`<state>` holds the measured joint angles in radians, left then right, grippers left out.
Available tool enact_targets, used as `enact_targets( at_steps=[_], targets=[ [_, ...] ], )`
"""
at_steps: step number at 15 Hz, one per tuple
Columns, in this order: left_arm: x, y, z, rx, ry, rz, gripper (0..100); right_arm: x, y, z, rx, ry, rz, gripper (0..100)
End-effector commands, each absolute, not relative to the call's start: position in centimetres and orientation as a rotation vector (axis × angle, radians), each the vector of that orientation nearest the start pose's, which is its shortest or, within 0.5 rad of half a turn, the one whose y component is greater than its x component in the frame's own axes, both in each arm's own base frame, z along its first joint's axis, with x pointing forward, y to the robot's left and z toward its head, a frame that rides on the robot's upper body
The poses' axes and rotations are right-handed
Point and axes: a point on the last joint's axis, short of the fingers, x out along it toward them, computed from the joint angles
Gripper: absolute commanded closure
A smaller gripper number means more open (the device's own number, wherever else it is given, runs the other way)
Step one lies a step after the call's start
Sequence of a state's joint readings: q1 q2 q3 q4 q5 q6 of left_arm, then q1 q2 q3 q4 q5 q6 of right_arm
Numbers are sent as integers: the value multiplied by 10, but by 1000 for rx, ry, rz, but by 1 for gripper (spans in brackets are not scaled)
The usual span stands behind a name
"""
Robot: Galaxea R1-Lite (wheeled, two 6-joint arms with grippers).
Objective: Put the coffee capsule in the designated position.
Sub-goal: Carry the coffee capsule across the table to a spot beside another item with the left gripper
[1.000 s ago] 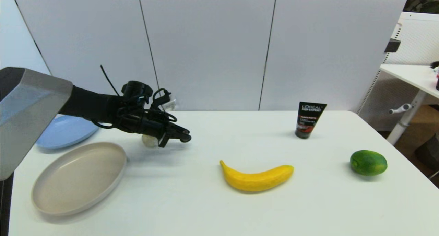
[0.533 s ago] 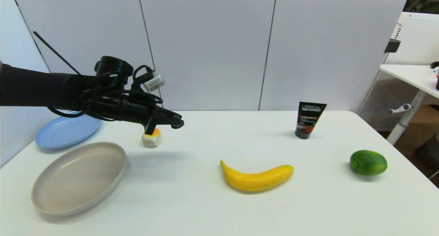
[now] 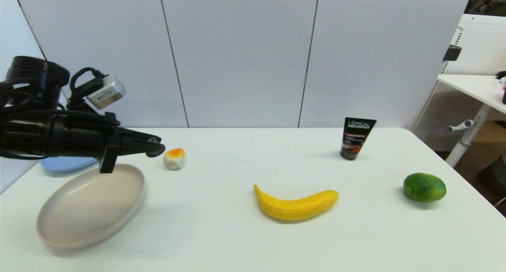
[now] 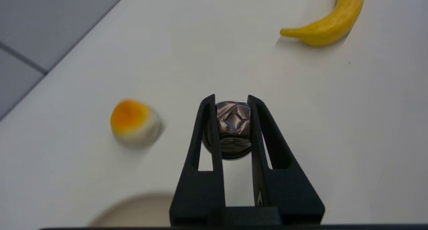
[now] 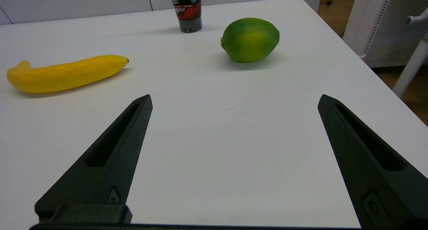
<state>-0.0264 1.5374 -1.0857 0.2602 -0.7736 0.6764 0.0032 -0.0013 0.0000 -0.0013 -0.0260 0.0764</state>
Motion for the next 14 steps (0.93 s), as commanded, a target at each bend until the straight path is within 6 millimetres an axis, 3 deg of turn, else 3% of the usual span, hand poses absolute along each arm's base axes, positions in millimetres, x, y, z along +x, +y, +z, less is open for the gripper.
enact_targets(
  at_steps=[1,9,14],
  targets=[
    [202,6,228,351,377,-828,100,-23,-1,76,77,-2,-23,0],
    [136,32,197,313,529,-684,100,-23,-1,76,77,-2,-23,0],
    [110,35,165,252,628,-649,100,-23,-1,76,77,-2,-21,0]
  ],
)
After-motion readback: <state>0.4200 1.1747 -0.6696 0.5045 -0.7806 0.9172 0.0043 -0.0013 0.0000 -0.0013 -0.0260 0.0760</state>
